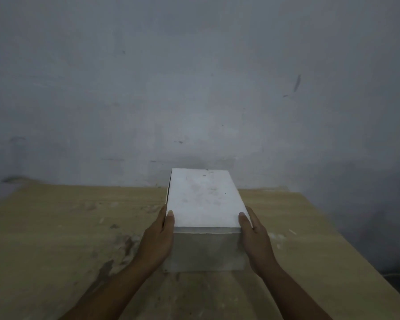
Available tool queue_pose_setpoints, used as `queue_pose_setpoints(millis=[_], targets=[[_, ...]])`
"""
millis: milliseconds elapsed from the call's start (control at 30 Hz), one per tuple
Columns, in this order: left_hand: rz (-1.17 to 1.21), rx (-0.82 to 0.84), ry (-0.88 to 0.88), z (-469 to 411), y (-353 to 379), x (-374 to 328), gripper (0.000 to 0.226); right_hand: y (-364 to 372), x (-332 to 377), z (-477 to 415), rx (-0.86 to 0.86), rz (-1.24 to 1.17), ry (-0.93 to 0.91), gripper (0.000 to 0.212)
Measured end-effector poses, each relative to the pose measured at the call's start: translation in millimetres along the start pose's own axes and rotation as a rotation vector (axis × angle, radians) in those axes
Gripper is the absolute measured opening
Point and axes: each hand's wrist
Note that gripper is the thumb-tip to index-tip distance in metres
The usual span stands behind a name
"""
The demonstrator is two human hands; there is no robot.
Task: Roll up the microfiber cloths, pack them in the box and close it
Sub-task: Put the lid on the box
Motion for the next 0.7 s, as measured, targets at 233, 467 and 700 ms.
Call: queue_pose_setpoints(millis=[233,467,700], targets=[[-0.015,-0.055,-0.055,-5,-69,34,0.051,74,19,19,0.075,0.010,-0.017,0.049],[-0.091,-0.085,-0.022,-13,-108,64,0.052,125,31,17,0.077,0.078,-0.050,0.049],[-0.076,-0.192,0.010,-24,-107,78,0.050,145,33,10,0.035,0.107,-0.087,0.049]])
Point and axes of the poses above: each hand's wrist, its own z-axis away from the middle knuckle, its own y-axis out of the palm, x = y × z, and after that the axes turned 11 degrees about y, right-handed
